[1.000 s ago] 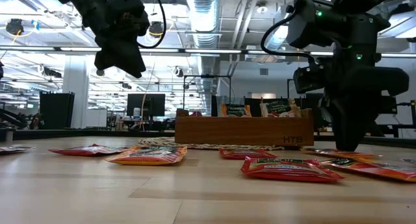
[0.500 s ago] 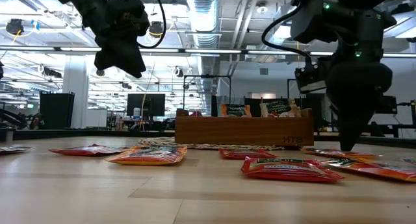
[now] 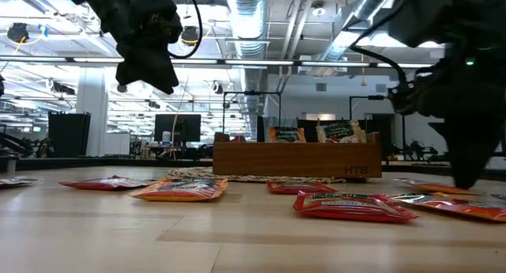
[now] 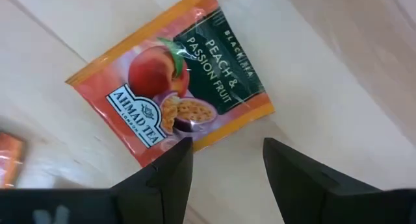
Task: Pick & Place Tea
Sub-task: Put the orange tea bag into the middle section of the wooden organizer
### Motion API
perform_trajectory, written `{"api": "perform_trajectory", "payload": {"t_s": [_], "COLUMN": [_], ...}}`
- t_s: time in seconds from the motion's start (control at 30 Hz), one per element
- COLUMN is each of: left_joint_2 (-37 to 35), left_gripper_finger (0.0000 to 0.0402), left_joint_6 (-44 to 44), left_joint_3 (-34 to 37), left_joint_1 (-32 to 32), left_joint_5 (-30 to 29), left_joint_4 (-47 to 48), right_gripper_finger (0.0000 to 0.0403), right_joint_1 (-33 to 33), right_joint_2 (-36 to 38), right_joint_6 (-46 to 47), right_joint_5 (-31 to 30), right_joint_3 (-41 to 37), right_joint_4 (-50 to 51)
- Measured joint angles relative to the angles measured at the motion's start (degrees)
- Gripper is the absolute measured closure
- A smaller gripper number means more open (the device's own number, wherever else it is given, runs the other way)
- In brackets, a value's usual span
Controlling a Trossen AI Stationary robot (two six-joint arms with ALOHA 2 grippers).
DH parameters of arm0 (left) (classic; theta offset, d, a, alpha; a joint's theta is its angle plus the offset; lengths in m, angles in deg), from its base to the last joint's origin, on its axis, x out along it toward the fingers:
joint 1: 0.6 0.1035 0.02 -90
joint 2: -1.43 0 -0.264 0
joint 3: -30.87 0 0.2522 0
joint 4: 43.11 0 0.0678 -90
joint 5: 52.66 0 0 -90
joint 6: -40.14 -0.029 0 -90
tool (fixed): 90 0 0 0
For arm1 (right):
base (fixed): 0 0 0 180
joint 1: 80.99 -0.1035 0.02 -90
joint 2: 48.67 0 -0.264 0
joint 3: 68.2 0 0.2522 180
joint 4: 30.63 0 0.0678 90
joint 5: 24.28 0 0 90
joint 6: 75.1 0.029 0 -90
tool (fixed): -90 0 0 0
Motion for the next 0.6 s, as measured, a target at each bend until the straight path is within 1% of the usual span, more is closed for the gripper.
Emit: {"api": "perform_trajectory", "payload": {"t_s": [0.1, 0.23, 0.33, 0.5, 0.6], "left_joint_2": [0.0, 0.0, 0.0, 0.0, 0.0], "left_gripper_finger": [0.0294, 0.0294, 0.0294, 0.0294, 0.0294], "left_joint_6": [0.0, 0.0, 0.0, 0.0, 0.0], "left_joint_3": [0.0, 0.0, 0.0, 0.0, 0.0], "left_joint_1": [0.0, 0.0, 0.0, 0.0, 0.0], "left_joint_5": [0.0, 0.0, 0.0, 0.0, 0.0], "left_joint_4": [-0.3, -0.3, -0.3, -0.3, -0.3], "right_gripper_finger": [0.0223, 0.0223, 0.0223, 0.0223, 0.0223], "right_joint_1": [-1.9, -4.3, -5.3, -5.4, -5.2], "right_joint_2": [0.0, 0.0, 0.0, 0.0, 0.0], "right_joint_6": [3.3, 3.7, 2.8, -0.6, -4.1], "right_joint_5": [0.1, 0.4, 0.6, 0.8, -2.1], "right_joint_3": [0.0, 0.7, 2.6, 7.4, 9.1], "right_joint_4": [1.8, 2.0, 3.0, 8.5, 10.0]}}
